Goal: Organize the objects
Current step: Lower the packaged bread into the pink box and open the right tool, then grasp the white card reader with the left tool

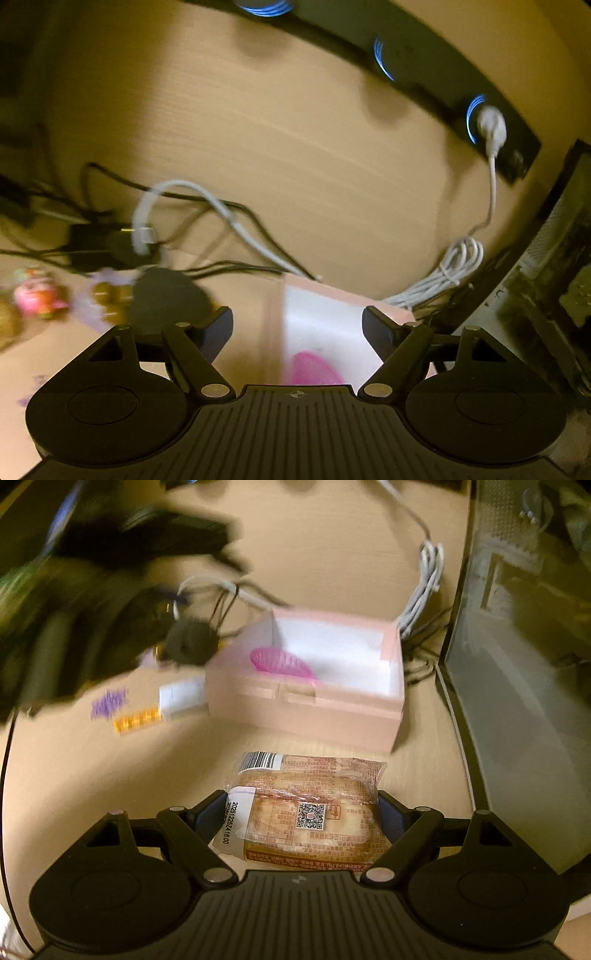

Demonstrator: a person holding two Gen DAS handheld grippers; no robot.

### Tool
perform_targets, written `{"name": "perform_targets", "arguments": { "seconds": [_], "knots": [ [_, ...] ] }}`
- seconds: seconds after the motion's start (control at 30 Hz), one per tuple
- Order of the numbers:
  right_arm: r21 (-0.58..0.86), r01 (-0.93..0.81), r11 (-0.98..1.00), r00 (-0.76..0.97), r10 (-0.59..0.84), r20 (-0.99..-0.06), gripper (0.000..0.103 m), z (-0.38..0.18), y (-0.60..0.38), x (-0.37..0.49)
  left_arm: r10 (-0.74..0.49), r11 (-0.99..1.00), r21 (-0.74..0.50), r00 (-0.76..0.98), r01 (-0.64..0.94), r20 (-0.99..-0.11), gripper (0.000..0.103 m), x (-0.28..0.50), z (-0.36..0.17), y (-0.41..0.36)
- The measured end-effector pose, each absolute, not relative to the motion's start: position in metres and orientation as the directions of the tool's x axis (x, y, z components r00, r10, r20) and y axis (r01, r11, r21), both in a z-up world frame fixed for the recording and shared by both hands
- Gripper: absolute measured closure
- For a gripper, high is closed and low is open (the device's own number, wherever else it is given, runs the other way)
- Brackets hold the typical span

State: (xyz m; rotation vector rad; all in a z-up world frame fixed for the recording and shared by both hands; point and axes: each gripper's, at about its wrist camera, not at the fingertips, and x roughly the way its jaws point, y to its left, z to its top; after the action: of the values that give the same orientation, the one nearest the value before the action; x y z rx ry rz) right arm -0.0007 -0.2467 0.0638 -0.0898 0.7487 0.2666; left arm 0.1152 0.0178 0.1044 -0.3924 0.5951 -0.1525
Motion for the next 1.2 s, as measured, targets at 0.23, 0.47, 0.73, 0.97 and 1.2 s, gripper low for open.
{"name": "perform_targets", "arguments": {
  "seconds": [0.23,0.47,0.73,0.97,1.2],
  "knots": [
    [0.012,-0.158,0.987,0.817,0.138,-0.559,0.019,0.121,-0.238,0.075,-0.213,0.96,-0.278,0.757,0.043,-0.618,0.021,0.04,0.084,0.073],
    [0.085,-0.034,0.996,0.807,0.078,-0.585,0.005,0.125,-0.238,0.172,-0.209,0.961,-0.03,0.657,0.273,-0.724,0.021,-0.006,0.055,0.068],
    [0.03,-0.064,0.998,0.77,0.069,-0.634,0.002,0.098,-0.235,0.084,-0.307,0.914,-0.012,0.675,0.405,-0.671,0.021,0.034,0.063,0.052],
    [-0.071,-0.065,0.995,0.748,0.002,-0.664,0.0,0.072,-0.235,0.003,-0.29,0.878,0.062,0.63,0.474,-0.72,0.021,0.103,0.048,0.015],
    [-0.036,-0.024,0.999,0.698,-0.009,-0.716,0.0,0.058,-0.241,-0.03,-0.269,0.87,0.06,0.572,0.489,-0.775,0.022,0.13,0.027,0.007]
  ]
}}
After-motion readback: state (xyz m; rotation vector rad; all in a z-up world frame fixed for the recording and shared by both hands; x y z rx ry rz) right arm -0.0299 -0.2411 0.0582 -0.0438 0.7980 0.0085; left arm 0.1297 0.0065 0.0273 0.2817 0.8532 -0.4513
